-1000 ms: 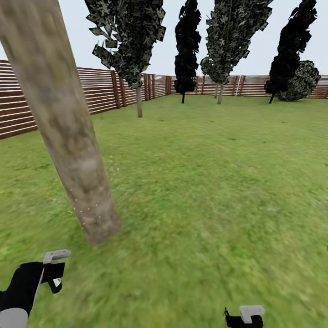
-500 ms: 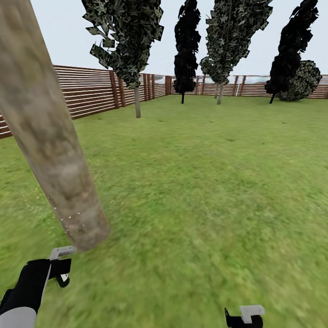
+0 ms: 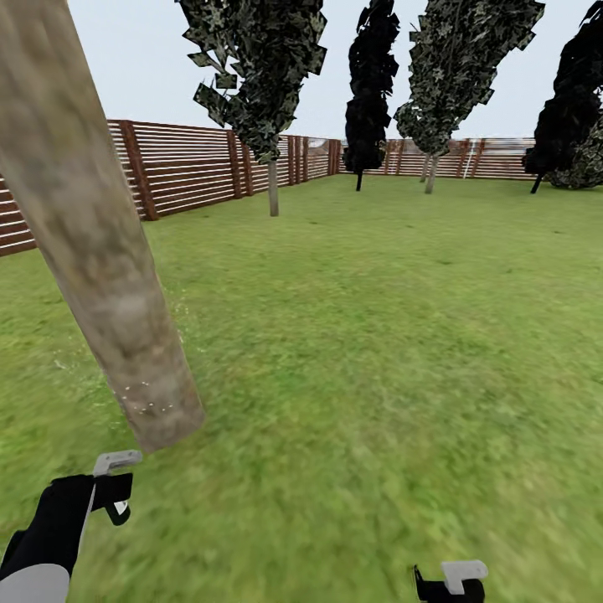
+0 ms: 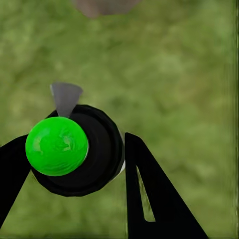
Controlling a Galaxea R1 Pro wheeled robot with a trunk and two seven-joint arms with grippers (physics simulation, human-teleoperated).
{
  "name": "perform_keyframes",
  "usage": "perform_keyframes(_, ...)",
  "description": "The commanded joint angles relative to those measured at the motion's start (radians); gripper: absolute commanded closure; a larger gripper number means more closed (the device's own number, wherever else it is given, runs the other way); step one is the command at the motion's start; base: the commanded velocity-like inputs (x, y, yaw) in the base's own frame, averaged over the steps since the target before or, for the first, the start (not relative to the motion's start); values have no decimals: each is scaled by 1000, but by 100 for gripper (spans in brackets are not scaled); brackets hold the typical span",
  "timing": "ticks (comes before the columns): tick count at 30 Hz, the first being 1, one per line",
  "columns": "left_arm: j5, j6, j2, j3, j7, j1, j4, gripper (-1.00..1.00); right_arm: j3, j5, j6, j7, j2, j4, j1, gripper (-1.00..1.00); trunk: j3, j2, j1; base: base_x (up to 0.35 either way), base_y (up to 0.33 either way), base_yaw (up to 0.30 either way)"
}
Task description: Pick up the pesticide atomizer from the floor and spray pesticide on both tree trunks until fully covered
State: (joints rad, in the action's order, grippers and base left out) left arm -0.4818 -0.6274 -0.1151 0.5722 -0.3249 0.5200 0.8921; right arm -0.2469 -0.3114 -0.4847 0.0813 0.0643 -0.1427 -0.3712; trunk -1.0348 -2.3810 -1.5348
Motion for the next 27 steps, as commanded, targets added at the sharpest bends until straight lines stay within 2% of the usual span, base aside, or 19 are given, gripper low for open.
perform_keyframes(1, 0, 0, 0, 0, 0, 0, 0, 100, -1, 0, 0, 0, 0, 0, 0, -100, 0, 0, 0, 0, -272, 1)
perform_keyframes(7, 0, 0, -1, 0, 0, 0, 1, 100, 0, 1, 1, 0, -1, 0, 0, -100, 0, 0, 0, 5, -272, 20)
perform_keyframes(17, 0, 0, -2, -2, 0, 0, -1, 100, 0, 1, 1, 0, -1, 0, 0, -100, 0, 0, 0, 190, -229, 254)
perform_keyframes(27, -1, 0, -2, -2, 1, 0, -1, 100, 0, 1, 0, 0, -1, 0, 0, -100, 0, 0, 0, 232, -202, 8)
